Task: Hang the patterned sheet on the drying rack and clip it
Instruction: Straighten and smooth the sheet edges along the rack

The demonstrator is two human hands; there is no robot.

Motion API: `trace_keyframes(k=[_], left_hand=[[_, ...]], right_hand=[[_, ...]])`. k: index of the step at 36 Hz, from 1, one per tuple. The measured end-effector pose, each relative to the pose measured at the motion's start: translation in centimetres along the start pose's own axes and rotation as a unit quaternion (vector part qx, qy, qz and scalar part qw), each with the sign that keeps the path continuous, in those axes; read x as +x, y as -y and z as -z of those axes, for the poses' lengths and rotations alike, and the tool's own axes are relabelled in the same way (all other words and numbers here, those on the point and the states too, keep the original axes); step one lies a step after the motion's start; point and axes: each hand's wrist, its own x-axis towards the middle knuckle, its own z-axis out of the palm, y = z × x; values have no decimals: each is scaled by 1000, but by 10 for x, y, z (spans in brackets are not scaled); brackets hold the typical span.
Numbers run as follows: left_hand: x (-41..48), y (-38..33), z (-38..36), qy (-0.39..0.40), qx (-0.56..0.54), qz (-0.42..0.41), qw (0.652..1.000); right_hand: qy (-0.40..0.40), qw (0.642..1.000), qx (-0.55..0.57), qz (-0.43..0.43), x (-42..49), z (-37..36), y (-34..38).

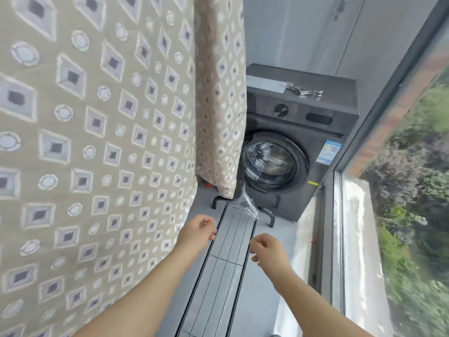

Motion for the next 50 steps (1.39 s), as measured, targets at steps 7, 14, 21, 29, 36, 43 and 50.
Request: trace_keyframes(k=[7,14,21,29,36,43,50], left_hand=[[84,-59,-49,-28,-9,-15,999],[159,-116,-100,-56,-34,4,998],[217,-155,-110,-104,-81,24,991],[312,-191,-83,-226,-154,37,961],[362,-221,-59,-308,-67,-1,949],[377,-236,-46,-254,-133,-23,958],[375,-260,-43,-225,-174,-41,958]], right_hand=[[31,1000,-4,4,100,50,27],[36,999,-18,11,198,116,62],[76,996,-33,16,271,133,101],[108,992,-50,34,353,129,157],[122,988,-55,75,409,121,210],[169,977,-41,126,448,92,260],[185,967,14,177,489,68,307]])
